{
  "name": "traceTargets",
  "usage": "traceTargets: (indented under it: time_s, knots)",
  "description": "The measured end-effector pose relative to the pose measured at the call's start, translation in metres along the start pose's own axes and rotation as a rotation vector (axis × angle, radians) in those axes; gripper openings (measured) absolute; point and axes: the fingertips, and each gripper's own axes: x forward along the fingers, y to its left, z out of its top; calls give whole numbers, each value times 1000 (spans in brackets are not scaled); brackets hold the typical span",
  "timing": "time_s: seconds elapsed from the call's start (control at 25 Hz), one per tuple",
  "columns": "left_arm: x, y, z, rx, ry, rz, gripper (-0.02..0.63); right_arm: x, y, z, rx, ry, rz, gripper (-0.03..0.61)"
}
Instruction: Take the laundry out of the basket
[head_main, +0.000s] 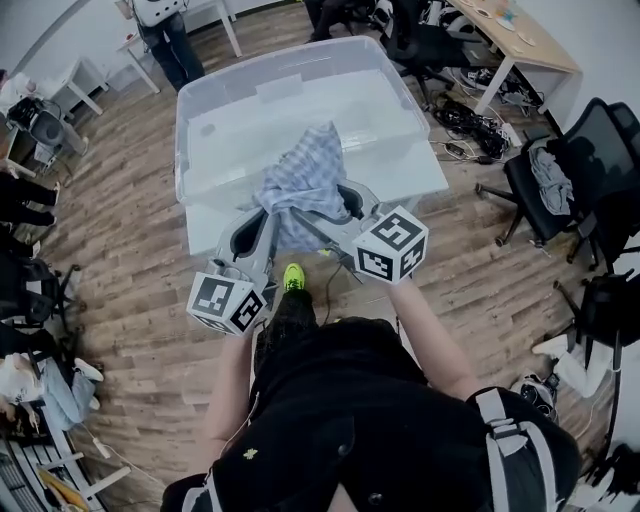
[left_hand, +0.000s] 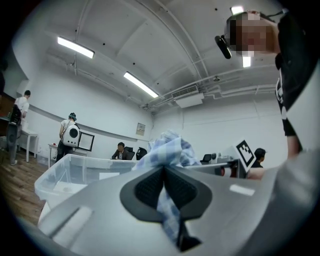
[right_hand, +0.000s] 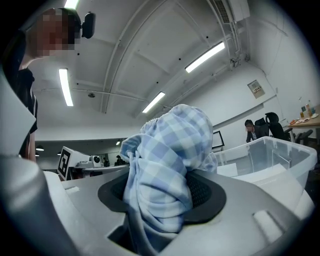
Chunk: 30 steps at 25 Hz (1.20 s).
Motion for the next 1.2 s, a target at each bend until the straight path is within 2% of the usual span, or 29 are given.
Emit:
traceTargets:
  time_s: [0.2,0.6,0.76,1.2]
  knots:
    - [-20,-13,-15,-22,24,21,6,-13,24,-19,12,22,25,249]
    - [-32,-16,-30,-65,44,7,5,-18,34,-38,73,49,-11,249]
    - [-36,-9,-35,-71,63,-2,5,-12,37,-45,65,69,-28,249]
    - [-42,-4,-37,-79,49,-5,5,-6,43,-48,49,78,-37,249]
